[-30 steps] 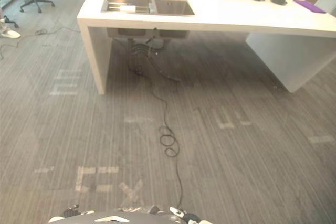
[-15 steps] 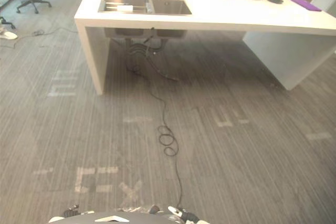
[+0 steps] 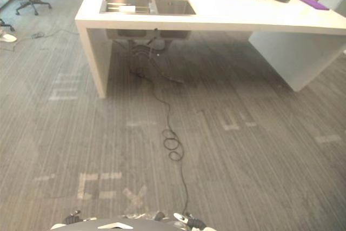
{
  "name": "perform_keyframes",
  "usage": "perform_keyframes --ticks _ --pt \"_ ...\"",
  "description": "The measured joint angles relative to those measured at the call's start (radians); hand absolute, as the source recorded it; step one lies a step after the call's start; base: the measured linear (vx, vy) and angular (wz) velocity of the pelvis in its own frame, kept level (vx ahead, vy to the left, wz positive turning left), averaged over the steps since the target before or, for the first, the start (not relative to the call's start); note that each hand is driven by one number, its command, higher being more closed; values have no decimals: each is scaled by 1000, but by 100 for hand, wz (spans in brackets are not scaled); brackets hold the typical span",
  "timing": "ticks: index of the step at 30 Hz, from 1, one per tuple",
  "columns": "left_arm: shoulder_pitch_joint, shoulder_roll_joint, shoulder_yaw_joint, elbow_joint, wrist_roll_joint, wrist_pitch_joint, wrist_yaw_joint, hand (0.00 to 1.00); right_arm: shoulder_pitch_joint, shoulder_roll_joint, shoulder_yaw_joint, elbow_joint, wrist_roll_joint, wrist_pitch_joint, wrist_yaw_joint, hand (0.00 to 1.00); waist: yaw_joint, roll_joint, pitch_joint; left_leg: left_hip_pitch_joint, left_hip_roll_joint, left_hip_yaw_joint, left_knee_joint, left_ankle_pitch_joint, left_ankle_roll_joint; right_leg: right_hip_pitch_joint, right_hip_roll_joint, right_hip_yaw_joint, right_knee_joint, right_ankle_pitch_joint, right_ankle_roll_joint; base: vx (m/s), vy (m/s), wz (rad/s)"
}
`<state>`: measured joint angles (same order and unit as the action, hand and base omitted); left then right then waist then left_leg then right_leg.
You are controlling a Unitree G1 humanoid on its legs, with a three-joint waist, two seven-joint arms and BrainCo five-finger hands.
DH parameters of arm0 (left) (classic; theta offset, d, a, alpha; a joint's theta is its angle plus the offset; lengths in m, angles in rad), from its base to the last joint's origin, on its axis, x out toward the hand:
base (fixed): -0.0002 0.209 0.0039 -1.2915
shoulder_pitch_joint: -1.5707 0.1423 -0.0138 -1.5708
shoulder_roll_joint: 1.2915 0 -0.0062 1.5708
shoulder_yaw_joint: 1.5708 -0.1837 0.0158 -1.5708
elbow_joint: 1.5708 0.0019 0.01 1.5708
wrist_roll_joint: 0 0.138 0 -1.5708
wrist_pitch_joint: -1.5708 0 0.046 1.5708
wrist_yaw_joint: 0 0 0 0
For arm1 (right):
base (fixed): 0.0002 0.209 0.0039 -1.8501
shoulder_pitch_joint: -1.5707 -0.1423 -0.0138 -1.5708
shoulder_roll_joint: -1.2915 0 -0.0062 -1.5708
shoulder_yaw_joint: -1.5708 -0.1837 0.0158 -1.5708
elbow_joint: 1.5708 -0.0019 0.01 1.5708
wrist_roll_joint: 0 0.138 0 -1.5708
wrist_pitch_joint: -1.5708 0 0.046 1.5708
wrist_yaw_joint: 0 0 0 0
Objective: Walk over to the sink, pick up the cup, carry it to the dishwasher, place the cup inside the dishwasher, then close the dishwasher door
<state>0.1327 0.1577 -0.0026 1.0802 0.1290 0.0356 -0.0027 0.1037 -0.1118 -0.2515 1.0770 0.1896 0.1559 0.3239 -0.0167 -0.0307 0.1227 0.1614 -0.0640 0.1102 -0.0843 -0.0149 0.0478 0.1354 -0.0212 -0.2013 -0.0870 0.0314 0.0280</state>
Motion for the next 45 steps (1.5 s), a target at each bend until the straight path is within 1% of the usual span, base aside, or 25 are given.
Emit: perform_keyframes --ticks 15,17,19,20,21,22,23,24,25,27,29,30,31,32,34,35,36,37,38,39,40,41,42,44,45 --pt "4 -1 1 8 -47 0 1 0 3 0 0 0 0 -5 -1 0 -2 0 -4 3 3 5 0 1 2 0 4 12 6 2 -3 1 -2 -1" --pt "5 -3 1 9 -46 -1 1 0 4 -2 0 -2 0 -5 -1 0 -4 3 -6 4 4 3 0 -6 -1 -13 2 9 39 -18 0 5 2 2" --pt "8 -5 0 8 -47 -7 4 0 9 -1 0 -37 0 -6 -1 0 -9 9 -1 11 4 4 0 -13 4 -109 -24 16 265 -116 14 -15 28 -5" --pt "8 -6 -1 8 -48 -8 6 0 10 -1 1 -44 1 -9 0 0 -9 12 2 15 4 7 0 -16 9 -143 -31 26 341 -135 23 -25 42 -11" --pt "7 -6 -2 6 -49 -11 13 0 9 -2 5 -55 2 -17 1 0 -10 5 9 23 5 17 3 -21 17 -223 -46 37 513 -151 35 -40 33 -16" --pt "2 -2 0 3 -53 -13 20 0 9 2 6 -64 2 -22 0 0 -9 3 17 37 4 25 7 -23 23 -285 -61 45 654 -148 29 -74 16 -13" --pt "0 5 1 0 -62 -14 25 0 9 7 7 -72 3 -25 1 0 -13 -9 37 57 4 26 20 -28 38 -331 -79 49 773 -154 25 -116 -2 -3" --pt "0 12 2 -1 -70 -14 32 0 10 7 13 -70 4 -26 3 0 -19 -22 49 66 9 22 49 -52 36 -364 -96 52 859 -191 33 -151 1 6" --pt "-1 12 5 -1 -71 -13 40 0 14 12 15 -66 5 -28 3 0 -21 -22 50 63 18 20 71 -69 30 -375 -100 51 847 -208 35 -194 18 6" --pt "-4 7 27 -1 -69 -10 43 0 18 15 10 -47 19 -44 2 0 -33 -21 53 52 38 6 102 -95 16 -377 -100 50 715 -210 32 -195 13 10" --pt "-21 -15 75 -1 -67 -4 43 0 34 16 -26 -42 48 -55 1 0 -49 1 74 49 77 -19 127 -130 -17 -379 -90 55 514 -175 33 -207 13 22" --pt "-25 -20 85 -1 -67 -3 43 0 43 17 -35 -42 49 -55 0 0 -51 8 80 48 88 -27 138 -144 -23 -380 -88 60 475 -159 36 -170 1 20" --pt "-28 -28 101 -6 -65 1 43 0 69 20 -40 -42 48 -55 -1 0 -51 16 89 49 108 -32 162 -176 -43 -385 -85 83 430 -132 41 -21 -86 21" --pt "-28 -34 121 -11 -63 3 43 0 97 27 -36 -44 47 -51 -3 0 -52 17 96 58 121 -42 194 -215 -65 -385 -88 98 421 -121 37 139 -183 23" --pt "-28 -34 132 -23 -56 6 44 0 137 48 -26 -59 40 -41 -3 0 -52 11 94 68 131 -63 236 -266 -92 -371 -97 130 430 -123 30 444 -369 36" --pt "-24 -45 146 -53 -57 10 52 0 177 62 -25 -81 38 -25 -1 0 -53 5 95 82 150 -81 263 -314 -127 -377 -103 122 485 -73 48 541 -430 41" --pt "-26 -62 151 -53 -57 14 61 0 187 48 -25 -83 38 -18 0 0 -56 20 98 89 174 -82 261 -327 -136 -390 -87 105 534 -120 36 617 -413 35" --pt "-18 -84 160 -71 -57 23 65 0 188 29 -24 -91 35 2 -5 0 -62 60 83 99 211 -81 270 -333 -145 -415 -62 82 598 -189 16 447 -229 18" --pt "-12 -89 162 -83 -57 24 65 0 194 27 -23 -92 28 9 -6 0 -65 68 85 95 224 -80 296 -327 -153 -416 -55 75 622 -213 11 612 -341 20" --pt "-9 -99 186 -96 -57 24 67 0 196 27 -22 -109 15 34 -5 0 -72 76 83 47 251 -88 436 -303 -172 -387 -37 50 639 -262 -17 496 -296 17" --pt "-6 -101 199 -102 -58 24 68 0 201 27 -22 -121 14 43 -7 0 -75 74 83 17 262 -95 520 -287 -183 -363 -28 46 632 -276 -23 648 -348 26" --pt "3 -109 228 -129 -59 23 79 0 207 21 -17 -137 12 56 -8 0 -74 77 82 -94 289 -134 799 -207 -221 -285 0 30 582 -298 -39 483 -200 16" --pt "6 -113 241 -139 -63 20 84 0 213 17 -3 -153 11 57 -5 0 -69 78 82 -137 302 -135 919 -194 -225 -249 15 30 555 -301 -45 518 -193 6" --pt "21 -118 272 -166 -90 5 94 0 223 9 23 -163 13 56 -6 0 -51 71 87 -273 344 -94 1207 -200 -211 -115 53 24 453 -298 -63 410 -98 -13" --pt "17 -116 276 -167 -101 -5 101 0 222 8 28 -162 16 56 -6 0 -44 60 93 -334 340 -67 1239 -211 -198 -41 58 22 395 -295 -64 216 -10 -10"
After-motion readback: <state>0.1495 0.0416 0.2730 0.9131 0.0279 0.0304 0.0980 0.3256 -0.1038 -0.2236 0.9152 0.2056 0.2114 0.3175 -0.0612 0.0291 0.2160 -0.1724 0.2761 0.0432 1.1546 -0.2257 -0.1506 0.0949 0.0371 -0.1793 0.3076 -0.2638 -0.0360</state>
